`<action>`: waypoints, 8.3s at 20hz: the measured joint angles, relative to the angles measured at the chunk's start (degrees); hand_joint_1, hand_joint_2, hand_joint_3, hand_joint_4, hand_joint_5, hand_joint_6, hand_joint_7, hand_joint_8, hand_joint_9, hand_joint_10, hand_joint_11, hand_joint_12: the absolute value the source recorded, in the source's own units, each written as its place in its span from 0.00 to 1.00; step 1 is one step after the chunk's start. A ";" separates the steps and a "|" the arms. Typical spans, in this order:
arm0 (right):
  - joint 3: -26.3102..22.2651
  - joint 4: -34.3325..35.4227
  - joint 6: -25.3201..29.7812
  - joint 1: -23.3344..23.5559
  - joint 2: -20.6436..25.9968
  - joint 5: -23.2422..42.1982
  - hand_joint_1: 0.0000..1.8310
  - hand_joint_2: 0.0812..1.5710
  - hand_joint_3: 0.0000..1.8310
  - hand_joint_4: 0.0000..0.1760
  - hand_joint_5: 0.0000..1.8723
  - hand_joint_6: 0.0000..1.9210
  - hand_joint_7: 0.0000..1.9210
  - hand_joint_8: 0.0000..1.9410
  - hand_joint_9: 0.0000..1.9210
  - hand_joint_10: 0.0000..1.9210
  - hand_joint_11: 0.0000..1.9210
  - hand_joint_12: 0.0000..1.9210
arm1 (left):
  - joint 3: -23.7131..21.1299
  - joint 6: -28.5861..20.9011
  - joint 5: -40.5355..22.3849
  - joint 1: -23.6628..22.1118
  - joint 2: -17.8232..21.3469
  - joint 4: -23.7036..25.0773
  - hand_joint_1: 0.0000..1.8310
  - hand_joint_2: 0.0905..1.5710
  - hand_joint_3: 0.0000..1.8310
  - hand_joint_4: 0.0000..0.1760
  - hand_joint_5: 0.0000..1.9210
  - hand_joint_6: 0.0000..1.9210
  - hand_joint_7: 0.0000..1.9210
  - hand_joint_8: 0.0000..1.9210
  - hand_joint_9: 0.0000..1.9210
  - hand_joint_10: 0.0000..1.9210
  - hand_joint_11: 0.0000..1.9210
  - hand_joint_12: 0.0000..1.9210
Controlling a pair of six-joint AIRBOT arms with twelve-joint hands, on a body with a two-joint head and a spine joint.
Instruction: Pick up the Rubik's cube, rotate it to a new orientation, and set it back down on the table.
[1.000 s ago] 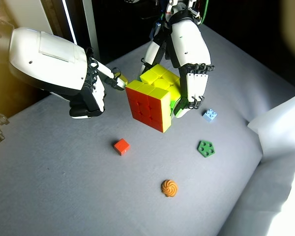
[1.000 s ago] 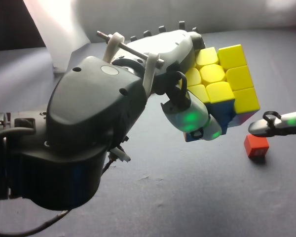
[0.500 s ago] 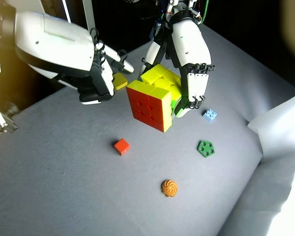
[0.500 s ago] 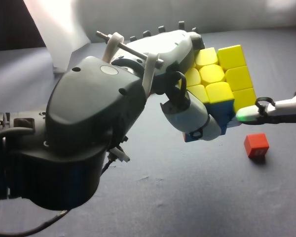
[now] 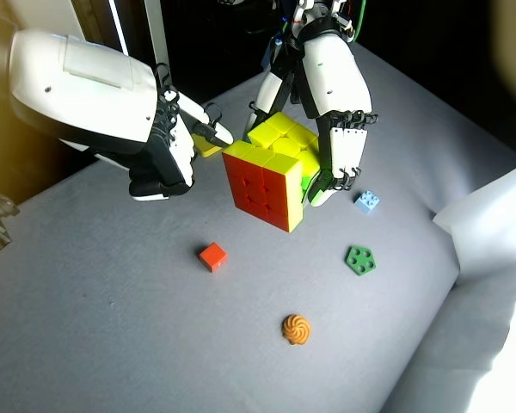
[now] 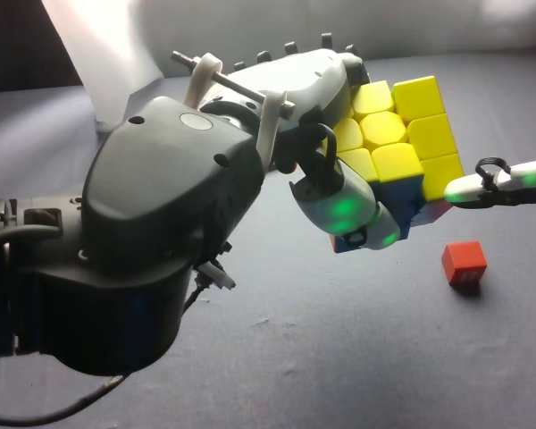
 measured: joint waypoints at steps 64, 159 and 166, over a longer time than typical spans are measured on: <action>1.38 0.15 -2.40 -0.83 -4.90 -2.71 0.62 0.78 0.00 0.00 0.11 0.00 0.49 1.00 0.54 1.00 0.53 1.00 | 0.24 -0.04 0.00 -0.74 0.70 -0.35 0.65 0.78 0.00 0.00 0.48 0.54 0.29 0.83 0.25 0.62 0.17 0.70; 6.25 9.51 -5.22 0.59 -6.88 -0.59 0.63 0.79 0.00 0.00 0.13 0.00 0.49 0.95 0.53 1.00 0.51 1.00 | 0.04 1.51 0.13 -1.77 0.96 -2.64 0.65 0.78 0.00 0.00 0.48 0.56 0.27 0.82 0.27 0.49 0.19 0.58; 5.79 9.25 -5.16 0.20 -6.49 -0.39 0.62 0.79 0.00 0.00 0.13 0.00 0.49 0.97 0.54 1.00 0.52 1.00 | 0.04 1.60 0.33 -1.77 0.96 -2.78 0.64 0.80 0.00 0.00 0.45 0.57 0.24 0.87 0.23 0.55 0.19 0.61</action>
